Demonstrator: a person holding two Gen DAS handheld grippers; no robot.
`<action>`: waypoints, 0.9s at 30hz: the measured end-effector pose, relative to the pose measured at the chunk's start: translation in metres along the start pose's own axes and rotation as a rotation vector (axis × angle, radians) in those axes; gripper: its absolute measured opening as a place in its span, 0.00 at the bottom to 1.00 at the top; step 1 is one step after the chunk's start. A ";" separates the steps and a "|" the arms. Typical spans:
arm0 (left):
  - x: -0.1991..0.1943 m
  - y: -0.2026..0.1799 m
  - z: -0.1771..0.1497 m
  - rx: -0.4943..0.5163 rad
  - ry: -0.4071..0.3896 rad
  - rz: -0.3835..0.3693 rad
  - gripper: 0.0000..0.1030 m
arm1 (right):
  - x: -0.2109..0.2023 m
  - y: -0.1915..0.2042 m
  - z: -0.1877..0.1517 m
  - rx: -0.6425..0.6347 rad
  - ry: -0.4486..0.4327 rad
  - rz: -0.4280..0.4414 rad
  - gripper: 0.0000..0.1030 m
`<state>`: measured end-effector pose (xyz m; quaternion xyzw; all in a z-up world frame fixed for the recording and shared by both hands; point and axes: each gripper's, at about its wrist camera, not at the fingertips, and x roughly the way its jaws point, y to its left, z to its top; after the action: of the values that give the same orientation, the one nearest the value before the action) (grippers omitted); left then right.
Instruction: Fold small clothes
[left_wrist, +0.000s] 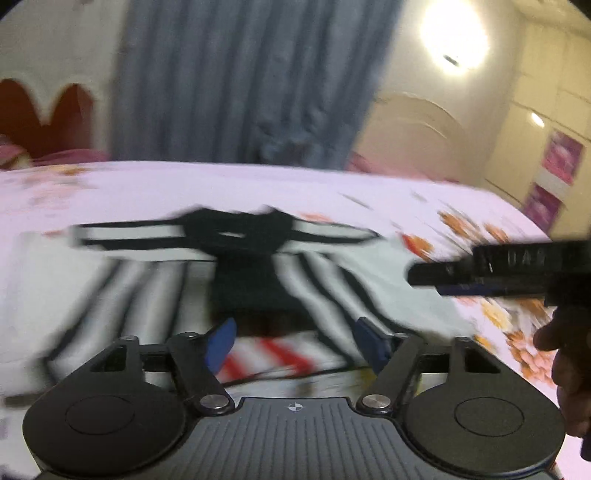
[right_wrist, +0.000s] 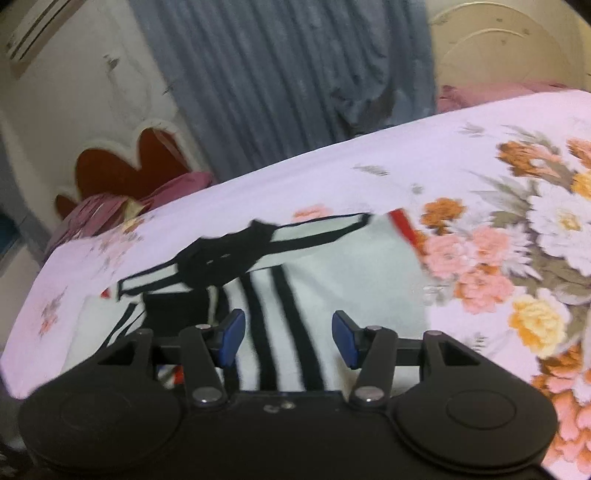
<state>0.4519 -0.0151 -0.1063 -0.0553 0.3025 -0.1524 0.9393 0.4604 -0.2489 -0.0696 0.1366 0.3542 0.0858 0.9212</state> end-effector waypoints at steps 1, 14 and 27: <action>-0.009 0.014 -0.003 -0.019 -0.012 0.040 0.54 | 0.005 0.009 -0.002 -0.029 0.011 0.014 0.49; -0.009 0.108 -0.011 -0.126 0.045 0.271 0.35 | 0.090 0.147 -0.056 -0.904 0.045 -0.149 0.35; -0.011 0.100 -0.014 -0.063 0.055 0.223 0.36 | 0.061 0.021 -0.023 -0.060 0.082 -0.061 0.28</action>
<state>0.4606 0.0831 -0.1317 -0.0464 0.3368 -0.0387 0.9396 0.4886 -0.2092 -0.1176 0.0946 0.3929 0.0738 0.9117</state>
